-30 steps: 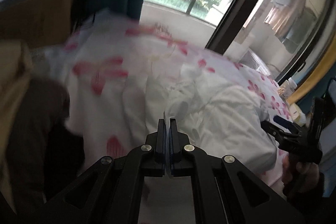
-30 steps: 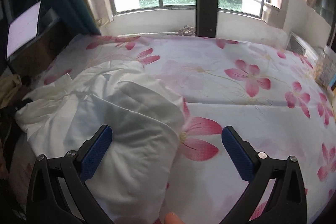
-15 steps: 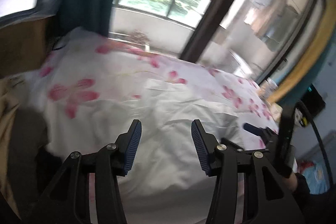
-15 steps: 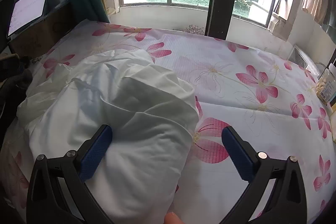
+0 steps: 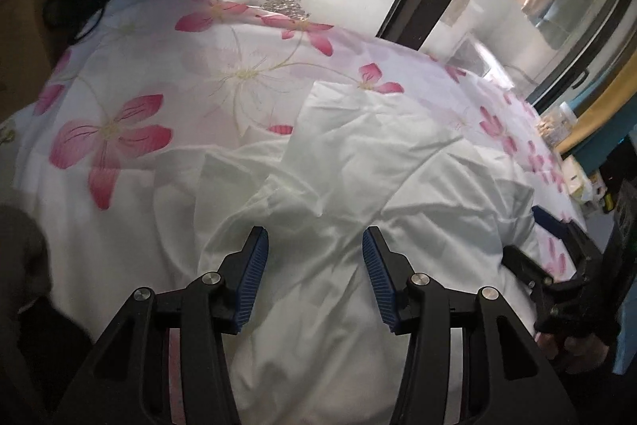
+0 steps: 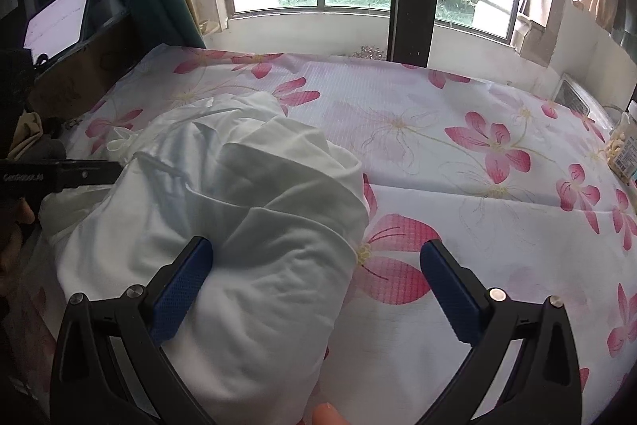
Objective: Fold large clothes
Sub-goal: 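Press the folded jacket bundle with the open right tool while the left tool grasps fabric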
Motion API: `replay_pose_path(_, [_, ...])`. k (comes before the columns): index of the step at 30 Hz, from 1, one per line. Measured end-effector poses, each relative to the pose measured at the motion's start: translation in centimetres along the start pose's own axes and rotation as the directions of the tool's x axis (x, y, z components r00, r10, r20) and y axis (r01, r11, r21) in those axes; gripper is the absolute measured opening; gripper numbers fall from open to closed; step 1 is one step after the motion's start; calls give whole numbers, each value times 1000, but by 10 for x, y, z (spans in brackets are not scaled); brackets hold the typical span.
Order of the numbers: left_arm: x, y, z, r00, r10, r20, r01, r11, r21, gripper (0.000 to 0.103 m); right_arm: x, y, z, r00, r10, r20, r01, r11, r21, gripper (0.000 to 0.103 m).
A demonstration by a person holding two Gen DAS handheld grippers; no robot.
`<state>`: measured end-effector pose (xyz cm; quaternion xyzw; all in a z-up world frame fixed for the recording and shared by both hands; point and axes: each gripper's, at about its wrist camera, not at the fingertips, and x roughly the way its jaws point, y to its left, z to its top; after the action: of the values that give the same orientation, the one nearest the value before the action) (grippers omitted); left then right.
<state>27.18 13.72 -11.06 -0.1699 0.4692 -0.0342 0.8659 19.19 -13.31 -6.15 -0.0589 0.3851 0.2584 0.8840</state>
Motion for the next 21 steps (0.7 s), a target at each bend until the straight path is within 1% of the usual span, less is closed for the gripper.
replay_pose_path(1, [1,3,1,999,-36,7,36,999,-11,52,0,0,1,1000,2,0,-2,1000,2,103])
replay_pose_path(2, [3,3,2,998,-55,10,55,998,-16,42,0,0,2,1000,5,0,-5,1000,4,103])
replay_pose_path(3, [2,2,2,997,-75,16,75,997,-8,23,-1,-1,3,1000,7,2,-7,1000,6,103])
replay_pose_path(4, [1,0,2,996,-83,13,83,997,1,1,-2,-1,4,1000,8,4,-8,1000,7,103])
replay_pose_path(7, [-17,-6,-1,993,-99,64,97,995,34,0,-6,-4,8,1000,13,16,-14,1000,18,103])
replay_pose_path(11, [-61,-10,-4,983,-92,157,86,995,49,0,-11,-11,14,1000,15,26,-16,998,53,103])
replay_pose_path(15, [-94,-8,-13,973,-96,212,90,995,37,0,-16,-18,21,999,15,40,-19,996,92,103])
replay_pose_path(19, [-112,0,-30,971,-85,225,86,996,5,0,-14,-15,25,999,6,38,-8,997,75,103])
replay_pose_path(21, [-109,8,-40,976,-45,212,48,999,-9,0,-7,-9,24,1000,0,21,-1,999,52,103])
